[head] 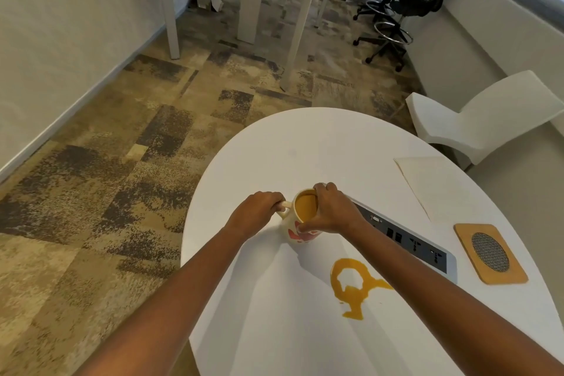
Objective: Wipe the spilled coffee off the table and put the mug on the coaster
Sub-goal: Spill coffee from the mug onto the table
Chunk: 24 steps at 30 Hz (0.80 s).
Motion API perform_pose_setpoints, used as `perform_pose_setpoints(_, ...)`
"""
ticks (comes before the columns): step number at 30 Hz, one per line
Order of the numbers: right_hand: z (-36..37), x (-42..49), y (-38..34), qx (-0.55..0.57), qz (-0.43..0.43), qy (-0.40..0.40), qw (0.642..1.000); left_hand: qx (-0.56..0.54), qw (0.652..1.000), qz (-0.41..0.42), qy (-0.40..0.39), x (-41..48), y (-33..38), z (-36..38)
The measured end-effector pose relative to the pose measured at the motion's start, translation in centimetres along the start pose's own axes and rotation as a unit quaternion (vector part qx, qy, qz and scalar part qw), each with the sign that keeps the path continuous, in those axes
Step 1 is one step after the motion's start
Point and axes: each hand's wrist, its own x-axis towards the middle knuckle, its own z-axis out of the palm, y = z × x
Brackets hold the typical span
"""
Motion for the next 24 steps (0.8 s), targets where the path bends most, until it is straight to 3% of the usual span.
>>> perform_pose_setpoints(24,1.5,1.4,-0.4,-0.01,0.009,-0.008,1.0,-0.019,0.999,-0.031,-0.006,0.3,-1.8,0.8)
